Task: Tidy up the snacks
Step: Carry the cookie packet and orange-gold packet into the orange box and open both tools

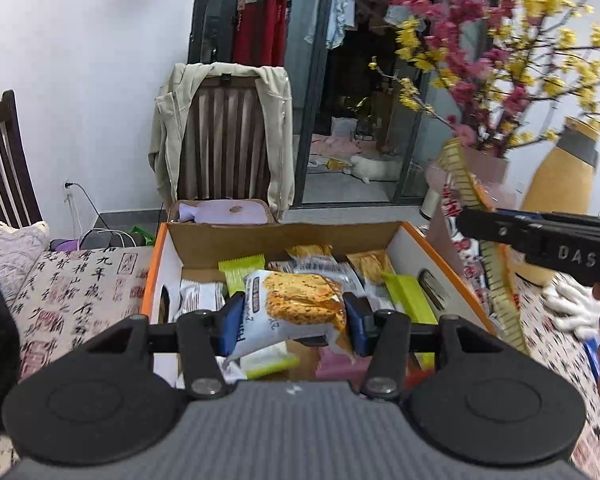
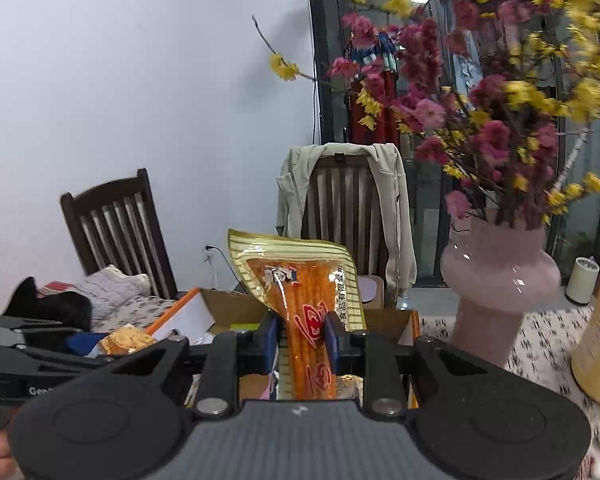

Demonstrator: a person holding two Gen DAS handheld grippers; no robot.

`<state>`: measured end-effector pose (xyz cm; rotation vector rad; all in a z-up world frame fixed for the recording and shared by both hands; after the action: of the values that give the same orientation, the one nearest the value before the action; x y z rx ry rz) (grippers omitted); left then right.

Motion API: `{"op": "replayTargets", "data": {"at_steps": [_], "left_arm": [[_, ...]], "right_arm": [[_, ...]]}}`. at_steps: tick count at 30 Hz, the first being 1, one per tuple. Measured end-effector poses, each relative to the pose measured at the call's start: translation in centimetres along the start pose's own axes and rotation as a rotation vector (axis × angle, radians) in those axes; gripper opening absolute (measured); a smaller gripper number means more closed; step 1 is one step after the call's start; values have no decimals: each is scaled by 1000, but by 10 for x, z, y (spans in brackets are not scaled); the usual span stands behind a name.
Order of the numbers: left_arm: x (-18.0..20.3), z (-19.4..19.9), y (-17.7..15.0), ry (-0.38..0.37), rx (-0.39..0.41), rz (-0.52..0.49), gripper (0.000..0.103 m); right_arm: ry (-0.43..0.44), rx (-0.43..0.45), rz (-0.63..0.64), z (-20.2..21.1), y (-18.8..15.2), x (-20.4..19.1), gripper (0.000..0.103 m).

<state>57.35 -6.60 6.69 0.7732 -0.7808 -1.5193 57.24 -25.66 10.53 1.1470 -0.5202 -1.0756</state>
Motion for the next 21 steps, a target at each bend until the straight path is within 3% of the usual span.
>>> {"op": "replayTargets", "data": {"at_steps": [7,13,16,21], "left_arm": [[12,-59,13,26,-56,15,52],[29,-99,-5,35,-120,-19,55],[38,-107,-15,7,-130,-38,70],[38,-109,-19,9,-134,-26,78]], "right_arm": [[-10,-77,-86,-70,-4,31,24],[-64,-140,-188,-111,-33,57,24],[-85,-161,-203,-121,-47,63,24],[-71,-167,-202,-119,-55,63,29]]}}
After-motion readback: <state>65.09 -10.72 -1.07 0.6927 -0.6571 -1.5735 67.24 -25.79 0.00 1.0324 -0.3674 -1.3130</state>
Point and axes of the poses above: each gripper's, at about its wrist camera, not at the fingertips, and z roughly against the way its jaws point, x to its right, y to its top, the point moved 2 cm from there along -z, roughly the way its jaws point, and after that the axes turned 15 degrees about y, right-handed, at the moved point
